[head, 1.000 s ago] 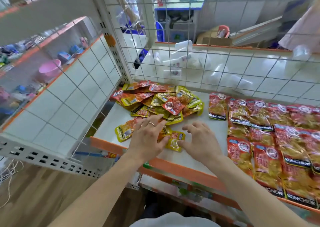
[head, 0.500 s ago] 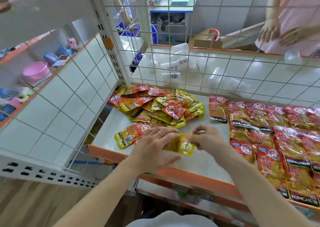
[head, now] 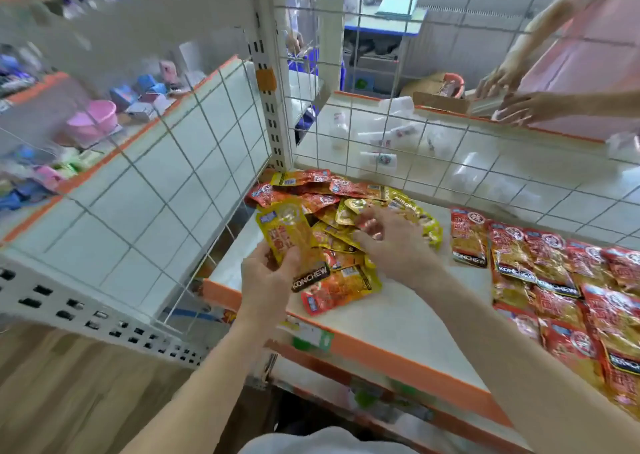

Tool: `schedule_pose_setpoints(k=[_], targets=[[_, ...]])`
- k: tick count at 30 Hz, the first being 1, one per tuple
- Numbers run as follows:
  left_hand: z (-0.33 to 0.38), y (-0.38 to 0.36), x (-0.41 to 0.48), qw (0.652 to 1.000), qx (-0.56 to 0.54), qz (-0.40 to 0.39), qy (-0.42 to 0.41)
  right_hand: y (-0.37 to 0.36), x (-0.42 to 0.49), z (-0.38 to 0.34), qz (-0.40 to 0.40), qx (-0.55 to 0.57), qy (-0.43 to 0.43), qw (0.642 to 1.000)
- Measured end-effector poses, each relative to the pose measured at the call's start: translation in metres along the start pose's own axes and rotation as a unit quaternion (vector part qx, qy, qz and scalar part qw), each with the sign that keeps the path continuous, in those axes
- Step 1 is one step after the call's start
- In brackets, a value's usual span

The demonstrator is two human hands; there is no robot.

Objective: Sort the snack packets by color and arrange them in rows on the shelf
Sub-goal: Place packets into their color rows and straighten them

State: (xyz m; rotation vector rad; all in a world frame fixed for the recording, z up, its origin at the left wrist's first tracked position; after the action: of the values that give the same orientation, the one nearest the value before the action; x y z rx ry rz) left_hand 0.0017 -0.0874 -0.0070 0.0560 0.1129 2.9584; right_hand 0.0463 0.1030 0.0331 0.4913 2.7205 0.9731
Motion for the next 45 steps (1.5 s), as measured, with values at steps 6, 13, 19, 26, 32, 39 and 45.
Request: schedule_pose_setpoints(k=[6, 13, 19, 26, 32, 39, 45], targets=[[0.001, 0.038, 0.009, 0.999, -0.025, 0.033, 0.013, -0.050, 0.051, -0.032, -0.044, -0.030, -0.008, 0.999], [-0.002, 0.062, 0.015, 0.999, -0.017, -0.038, -0.006, -0.091, 0.082, -0.041, -0.002, -0.305, 0.086, 0.948], [-0.006, 0.073, 0.022, 0.998, -0.016, -0.068, 0.006, -0.095, 0.087, -0.026, 0.080, -0.284, 0.165, 0.941], [-0.003, 0.070, 0.036, 0.995, -0.050, -0.084, 0.037, -0.049, 0.050, -0.049, 0.269, -0.063, 0.220, 0.936], [-0.006, 0.052, 0.040, 0.990, -0.054, -0.126, 0.035, -0.030, 0.015, -0.027, 0.174, 0.226, -0.062, 0.956], [-0.018, 0.035, 0.022, 0.982, -0.051, -0.173, 0.062, -0.019, -0.033, 0.008, 0.053, 0.336, -0.204, 0.918], [-0.011, 0.017, 0.005, 0.977, -0.056, -0.183, 0.089, 0.003, -0.067, 0.026, 0.031, 0.404, -0.240, 0.882]])
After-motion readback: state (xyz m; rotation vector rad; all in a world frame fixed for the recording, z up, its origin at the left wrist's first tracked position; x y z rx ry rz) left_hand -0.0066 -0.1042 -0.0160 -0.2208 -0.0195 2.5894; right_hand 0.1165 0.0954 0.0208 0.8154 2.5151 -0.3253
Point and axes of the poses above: each hand's wrist, its own x-axis towards the middle knuckle, its own y-axis out of the back of the hand, z = x × y, the point moved 1 cm from there along x, towards the middle knuckle, and after that the axes turned 1 degree about -x, right-handed, at the moved point
